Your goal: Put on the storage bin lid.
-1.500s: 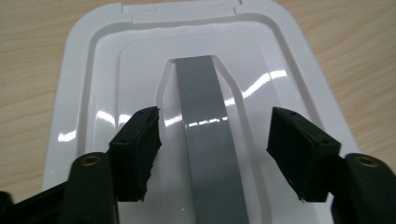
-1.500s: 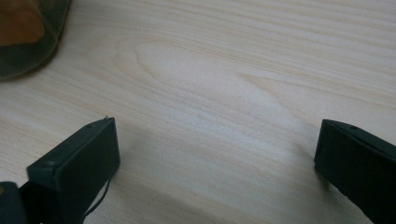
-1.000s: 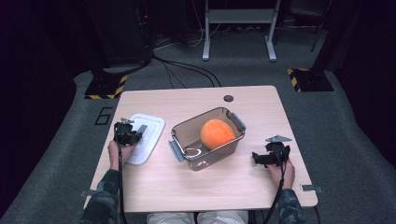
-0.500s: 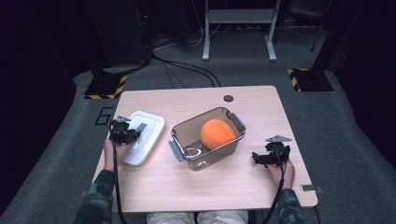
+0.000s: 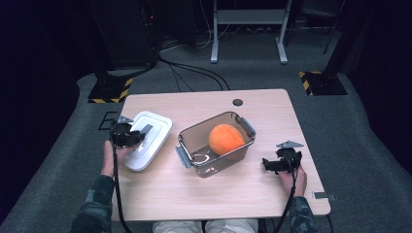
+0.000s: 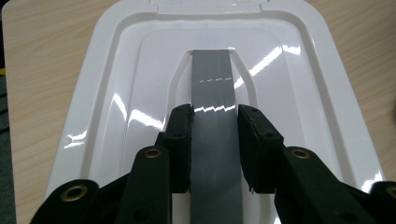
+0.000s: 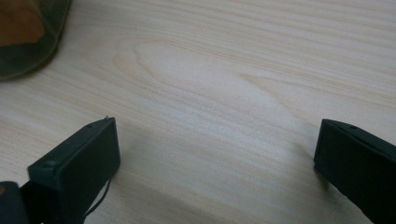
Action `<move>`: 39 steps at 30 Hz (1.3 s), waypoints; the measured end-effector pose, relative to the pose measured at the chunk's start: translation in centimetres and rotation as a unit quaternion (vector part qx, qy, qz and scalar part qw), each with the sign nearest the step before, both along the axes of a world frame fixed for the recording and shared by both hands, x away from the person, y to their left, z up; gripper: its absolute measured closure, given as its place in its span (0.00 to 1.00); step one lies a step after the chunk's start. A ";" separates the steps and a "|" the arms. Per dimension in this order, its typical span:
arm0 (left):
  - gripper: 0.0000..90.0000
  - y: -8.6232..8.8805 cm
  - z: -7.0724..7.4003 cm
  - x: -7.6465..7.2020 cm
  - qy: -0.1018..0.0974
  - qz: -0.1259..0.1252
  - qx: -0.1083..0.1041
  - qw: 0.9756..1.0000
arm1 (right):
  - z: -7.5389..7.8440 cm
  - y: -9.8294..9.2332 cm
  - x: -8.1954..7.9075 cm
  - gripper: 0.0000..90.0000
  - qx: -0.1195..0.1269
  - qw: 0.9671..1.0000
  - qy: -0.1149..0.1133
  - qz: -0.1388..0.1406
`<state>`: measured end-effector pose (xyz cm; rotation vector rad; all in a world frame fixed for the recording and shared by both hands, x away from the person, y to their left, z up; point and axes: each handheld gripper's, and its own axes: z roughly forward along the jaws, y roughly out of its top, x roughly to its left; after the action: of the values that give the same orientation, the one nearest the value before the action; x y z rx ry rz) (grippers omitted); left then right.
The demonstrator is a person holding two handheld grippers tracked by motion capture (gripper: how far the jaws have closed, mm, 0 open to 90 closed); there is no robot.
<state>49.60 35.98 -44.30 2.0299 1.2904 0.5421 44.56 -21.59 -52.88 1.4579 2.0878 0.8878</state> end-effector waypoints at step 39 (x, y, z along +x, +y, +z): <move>0.74 -0.9 6.5 -0.3 -0.016 -0.055 -0.011 0.998 | 0.0 0.0 0.0 0.00 0.000 1.000 0.000 0.000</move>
<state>49.35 35.08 -37.77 2.0520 1.1542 0.5042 44.56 -21.60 -52.88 1.4566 2.0880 0.8872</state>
